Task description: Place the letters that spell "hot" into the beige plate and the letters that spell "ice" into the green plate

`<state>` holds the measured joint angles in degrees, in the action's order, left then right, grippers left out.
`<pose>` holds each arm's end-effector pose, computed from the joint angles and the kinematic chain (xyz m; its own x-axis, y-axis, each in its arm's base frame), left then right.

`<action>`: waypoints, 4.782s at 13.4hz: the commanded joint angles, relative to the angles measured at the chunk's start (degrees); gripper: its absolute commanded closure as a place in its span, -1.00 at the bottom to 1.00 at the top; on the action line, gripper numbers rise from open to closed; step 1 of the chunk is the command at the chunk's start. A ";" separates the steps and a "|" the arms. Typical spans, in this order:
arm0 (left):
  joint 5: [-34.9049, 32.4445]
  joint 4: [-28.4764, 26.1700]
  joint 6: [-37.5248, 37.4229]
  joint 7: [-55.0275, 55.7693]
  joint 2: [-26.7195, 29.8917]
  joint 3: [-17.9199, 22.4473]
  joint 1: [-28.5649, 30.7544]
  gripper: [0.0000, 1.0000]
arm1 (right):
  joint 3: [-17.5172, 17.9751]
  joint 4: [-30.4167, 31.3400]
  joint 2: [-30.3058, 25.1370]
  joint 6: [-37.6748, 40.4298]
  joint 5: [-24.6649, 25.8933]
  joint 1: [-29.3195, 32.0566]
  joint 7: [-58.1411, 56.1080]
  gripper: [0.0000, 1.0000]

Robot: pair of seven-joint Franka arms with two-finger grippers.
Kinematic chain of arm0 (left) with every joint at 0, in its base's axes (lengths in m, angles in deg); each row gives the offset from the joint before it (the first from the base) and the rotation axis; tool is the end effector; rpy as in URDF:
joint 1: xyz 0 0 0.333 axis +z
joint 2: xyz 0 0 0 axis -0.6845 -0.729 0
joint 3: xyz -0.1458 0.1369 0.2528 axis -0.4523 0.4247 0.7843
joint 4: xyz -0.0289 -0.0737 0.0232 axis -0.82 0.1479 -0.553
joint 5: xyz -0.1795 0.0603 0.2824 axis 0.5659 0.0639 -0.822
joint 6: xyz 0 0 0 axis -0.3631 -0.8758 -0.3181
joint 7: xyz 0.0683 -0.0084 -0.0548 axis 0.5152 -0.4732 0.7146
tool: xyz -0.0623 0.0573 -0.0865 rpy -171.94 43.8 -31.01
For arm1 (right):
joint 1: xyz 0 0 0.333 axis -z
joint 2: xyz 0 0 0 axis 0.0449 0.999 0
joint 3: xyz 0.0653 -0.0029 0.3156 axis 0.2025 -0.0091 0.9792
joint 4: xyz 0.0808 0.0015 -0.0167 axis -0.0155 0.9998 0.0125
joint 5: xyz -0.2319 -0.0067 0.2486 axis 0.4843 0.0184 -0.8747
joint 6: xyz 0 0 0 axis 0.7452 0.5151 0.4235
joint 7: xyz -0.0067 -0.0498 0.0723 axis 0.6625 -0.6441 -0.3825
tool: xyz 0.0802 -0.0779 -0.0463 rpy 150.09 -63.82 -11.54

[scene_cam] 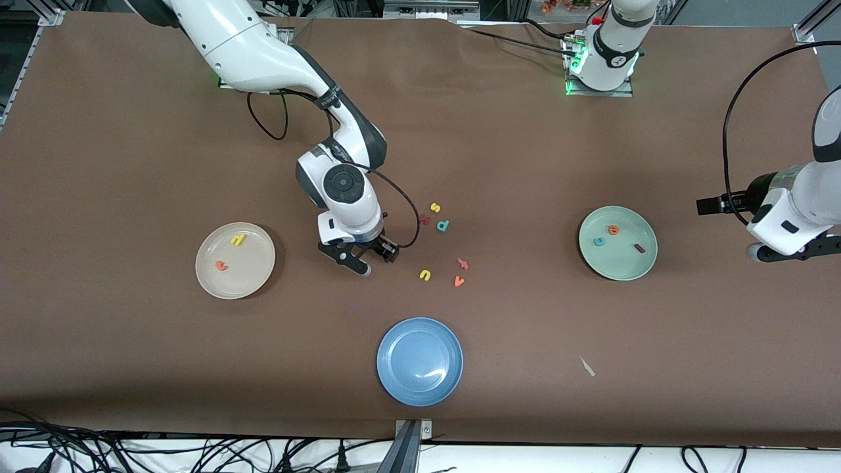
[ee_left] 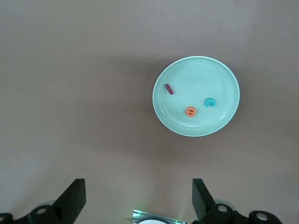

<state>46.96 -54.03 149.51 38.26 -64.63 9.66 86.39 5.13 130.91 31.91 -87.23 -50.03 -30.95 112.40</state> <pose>0.5595 0.0438 0.4808 0.9324 0.1717 -0.3180 0.1307 -0.9806 -0.1463 0.5487 0.3894 0.2289 0.8632 -0.5035 0.0364 -0.5011 -0.8633 -0.0599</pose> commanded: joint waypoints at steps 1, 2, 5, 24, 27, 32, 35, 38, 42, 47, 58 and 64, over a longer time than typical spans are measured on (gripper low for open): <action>1.90 -0.68 -0.50 -2.73 1.41 0.28 0.49 -1.00 | -0.84 2.99 -0.62 -1.51 0.28 -0.80 0.64 -0.48; 1.90 -0.68 -0.50 -3.18 1.41 0.29 0.49 -1.00 | -0.84 4.13 -1.06 -1.69 0.28 -0.80 0.55 -0.48; 1.90 -0.68 -0.58 -3.36 1.41 0.29 0.49 -1.00 | -0.93 4.76 -0.72 -3.26 0.10 -0.80 0.81 -0.48; 1.90 -0.68 -1.46 -5.37 1.41 0.29 1.28 -1.00 | -0.66 7.22 -1.94 -3.71 2.04 0.16 -1.47 0.69; 1.90 -0.68 -1.46 -5.55 1.41 0.29 1.63 -1.00 | -0.31 11.51 -7.72 -3.01 2.30 4.11 -7.51 0.69; 1.90 -0.68 -1.46 -5.47 1.41 0.28 1.54 -1.00 | 0.92 20.57 -18.37 2.59 2.21 14.21 -26.83 0.67; 1.82 -0.59 -0.94 -5.47 1.41 0.20 1.72 -1.00 | 1.45 20.67 -20.75 7.87 2.12 19.84 -37.04 0.67; 1.90 1.33 1.25 -5.47 1.41 0.11 2.16 -1.00 | 1.45 20.93 -21.72 10.00 1.68 23.72 -44.27 0.54; 5.15 3.18 1.53 -4.41 1.58 -0.07 0.23 -1.00 | 1.45 20.84 -21.63 10.00 1.34 23.81 -43.93 -0.29; 12.49 10.82 1.35 -5.29 1.49 22.11 -20.21 -1.00 | 0.57 19.45 -22.86 10.00 -0.86 23.90 -44.45 -1.00; 26.68 -3.23 14.45 -16.16 13.89 60.05 -50.75 -0.97 | -7.85 -0.42 -35.25 43.64 -7.35 23.46 -72.80 -1.00; 25.81 -3.67 14.01 -18.81 13.19 53.73 -45.04 -1.00 | -10.95 -2.62 -35.87 46.47 -9.48 23.55 -76.80 -1.00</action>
<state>72.04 -55.97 162.54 22.14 -52.48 65.50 39.16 -6.02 130.02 -4.59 -42.39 -58.78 -6.97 35.87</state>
